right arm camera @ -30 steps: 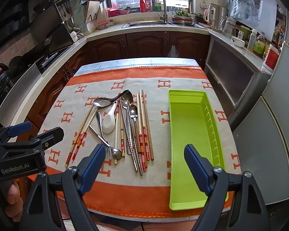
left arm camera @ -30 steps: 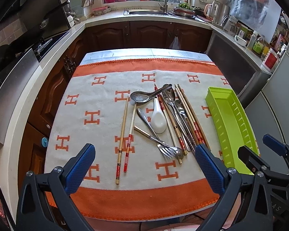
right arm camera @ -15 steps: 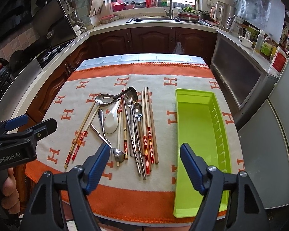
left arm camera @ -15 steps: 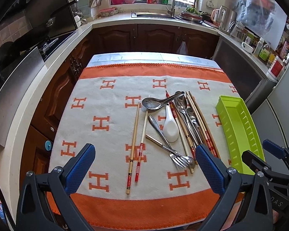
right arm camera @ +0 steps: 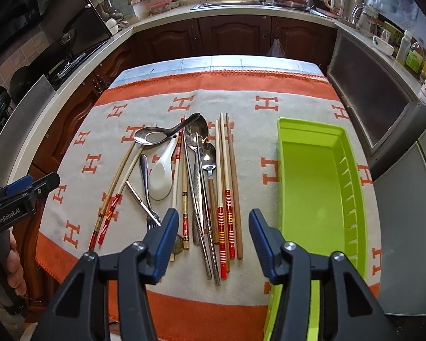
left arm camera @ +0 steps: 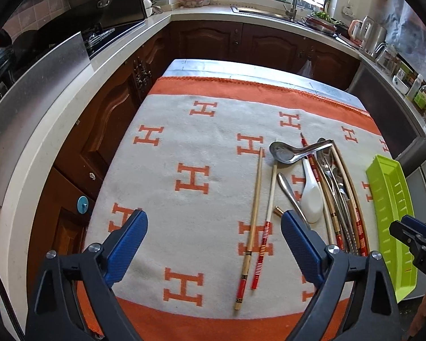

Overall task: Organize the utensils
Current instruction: 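Grasp a pair of wooden chopsticks with the left and right grippers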

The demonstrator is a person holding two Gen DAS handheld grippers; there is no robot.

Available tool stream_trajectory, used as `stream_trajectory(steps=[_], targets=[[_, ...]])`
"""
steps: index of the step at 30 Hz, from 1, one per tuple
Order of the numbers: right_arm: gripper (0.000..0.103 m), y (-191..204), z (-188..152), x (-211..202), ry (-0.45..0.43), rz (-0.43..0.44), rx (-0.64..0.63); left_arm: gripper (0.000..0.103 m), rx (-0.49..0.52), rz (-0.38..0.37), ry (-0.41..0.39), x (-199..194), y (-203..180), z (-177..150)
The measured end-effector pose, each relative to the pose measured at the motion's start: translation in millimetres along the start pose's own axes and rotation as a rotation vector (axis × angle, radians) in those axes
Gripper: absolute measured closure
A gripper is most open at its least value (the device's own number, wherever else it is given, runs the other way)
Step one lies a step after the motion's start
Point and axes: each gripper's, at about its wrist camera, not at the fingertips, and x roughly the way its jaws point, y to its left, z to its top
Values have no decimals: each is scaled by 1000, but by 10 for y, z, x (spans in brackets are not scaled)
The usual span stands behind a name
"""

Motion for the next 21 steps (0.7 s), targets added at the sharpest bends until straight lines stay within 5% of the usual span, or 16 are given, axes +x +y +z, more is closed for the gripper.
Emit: stream_trajectory(steps=[8, 17, 21], targets=[[64, 262, 97, 287, 74, 113, -53, 49, -18, -156, 155, 498, 121, -81], [68, 630, 47, 580, 144, 186, -121, 73, 99, -192, 249, 833, -199, -250], [68, 729, 23, 639, 158, 204, -138, 74, 149, -165, 242, 889, -306, -260]])
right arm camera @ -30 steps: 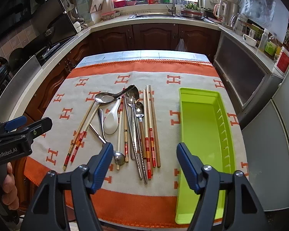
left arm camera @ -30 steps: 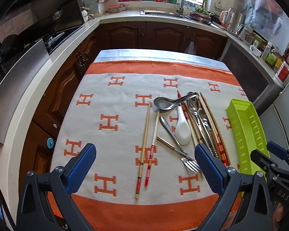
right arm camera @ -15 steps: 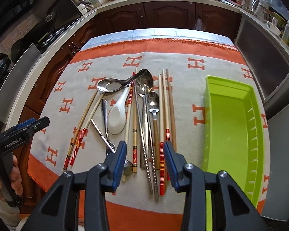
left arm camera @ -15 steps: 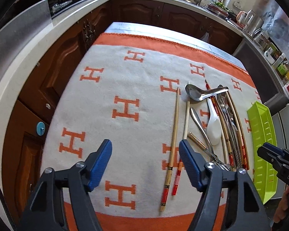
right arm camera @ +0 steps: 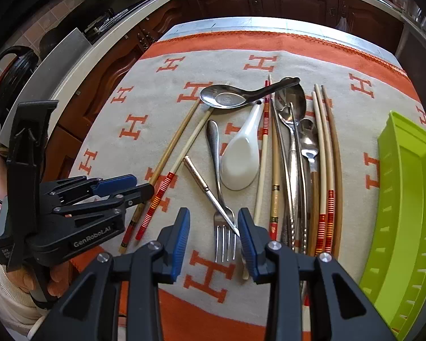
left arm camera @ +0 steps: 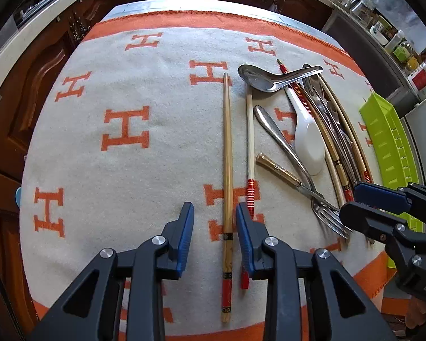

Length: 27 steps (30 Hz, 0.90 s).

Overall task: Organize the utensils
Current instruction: 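Grasp a pair of wooden chopsticks with the left and right grippers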

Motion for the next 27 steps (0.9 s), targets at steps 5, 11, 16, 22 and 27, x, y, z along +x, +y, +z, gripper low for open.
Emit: stream_trajectory(steps=[5, 11, 16, 22, 27], targets=[[68, 85, 12, 76, 14, 16, -16, 74, 70, 80, -20, 54, -135, 61], [73, 167, 73, 162, 23, 50, -16, 98, 39, 83, -54, 26, -29, 83], [73, 262, 169, 303, 36, 78, -7, 98, -49, 27, -57, -42, 226, 29], [73, 418, 322, 551, 58, 45, -12, 98, -146, 18, -88, -181, 507, -62], [74, 624, 413, 694, 53, -71, -66, 98, -160, 3, -110, -281, 568, -87]])
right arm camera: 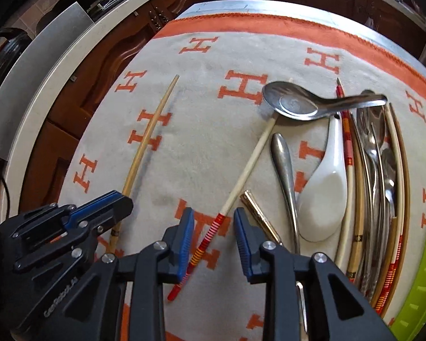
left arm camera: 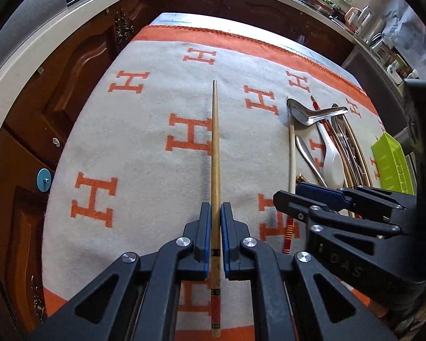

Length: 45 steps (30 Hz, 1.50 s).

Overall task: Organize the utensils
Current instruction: 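Grasp a pair of wooden chopsticks with the left and right grippers, then carry the chopsticks into the green tray and open the right gripper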

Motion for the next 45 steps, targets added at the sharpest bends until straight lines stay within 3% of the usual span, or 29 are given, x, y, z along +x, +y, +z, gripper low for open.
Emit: stream_trajectory(steps=[6, 8, 15, 20, 28, 36, 45], targets=[[81, 181, -13, 32, -8, -130, -73, 98, -7, -14, -25, -121, 38, -26], [87, 205, -14, 36, -8, -141, -84, 98, -8, -14, -27, -141, 55, -38], [90, 248, -33, 44, -15, -157, -96, 98, -21, -14, -20, -148, 85, -66], [97, 240, -57, 31, -14, -121, -78, 98, -29, -12, -18, -154, 101, -59], [98, 38, -166, -262, -38, 48, -8, 98, -18, -38, -29, -286, -19, -41], [98, -584, -456, -972, -160, 87, 115, 98, 85, -132, -24, -467, -662, 24], [98, -1691, -1136, -1504, -230, -54, 326, 98, 284, -318, 64, -432, -2025, 71]])
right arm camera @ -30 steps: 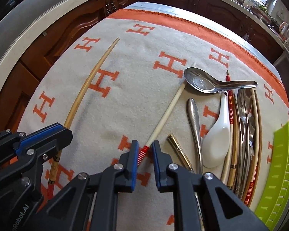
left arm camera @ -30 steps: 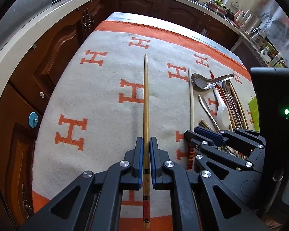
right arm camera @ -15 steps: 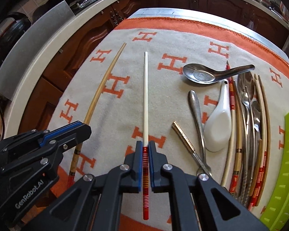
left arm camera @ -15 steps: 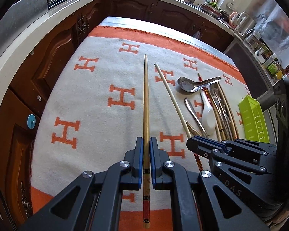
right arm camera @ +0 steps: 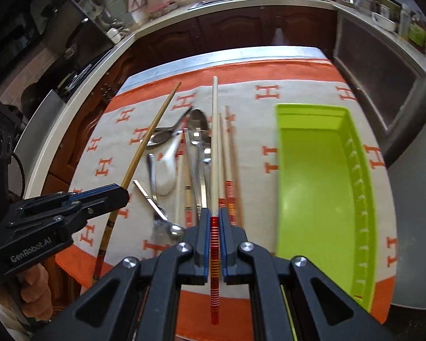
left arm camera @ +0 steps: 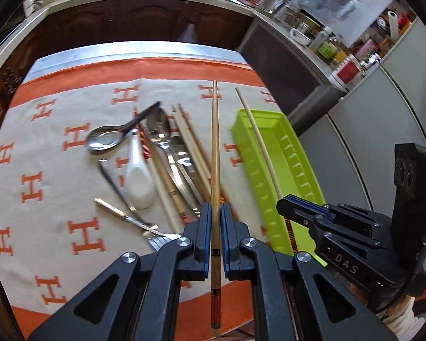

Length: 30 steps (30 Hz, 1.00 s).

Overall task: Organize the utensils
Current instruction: 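Carry the chopsticks into the green tray and open the right gripper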

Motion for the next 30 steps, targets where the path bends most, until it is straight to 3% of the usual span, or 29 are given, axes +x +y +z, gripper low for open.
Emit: stream_trajectory(steps=[4, 9, 12, 13, 14, 17, 23, 30], targets=[[98, -451, -84, -42, 0, -53, 71, 98, 57, -47, 44, 316, -511, 140], [97, -730, -123, 65, 35, -77, 104, 98, 71, -84, 109, 706, -893, 206], [96, -871, -127, 78, 28, -93, 134, 83, 88, -65, 143, 916, -998, 194], [96, -899, -124, 80, 24, -99, 141, 71, 89, -45, 145, 946, -1007, 184], [95, -933, -121, 74, 14, -112, 147, 60, 87, -30, 140, 956, -1002, 168], [87, -1047, -118, 67, -9, -171, 155, 40, 77, 9, 95, 894, -911, 142], [85, -1125, -122, 136, -3, -142, 184, 29, 70, 83, -15, 589, -560, 123], [85, -1143, -111, 21, -57, -191, 185, 30, 25, 220, -26, 283, -29, 68]])
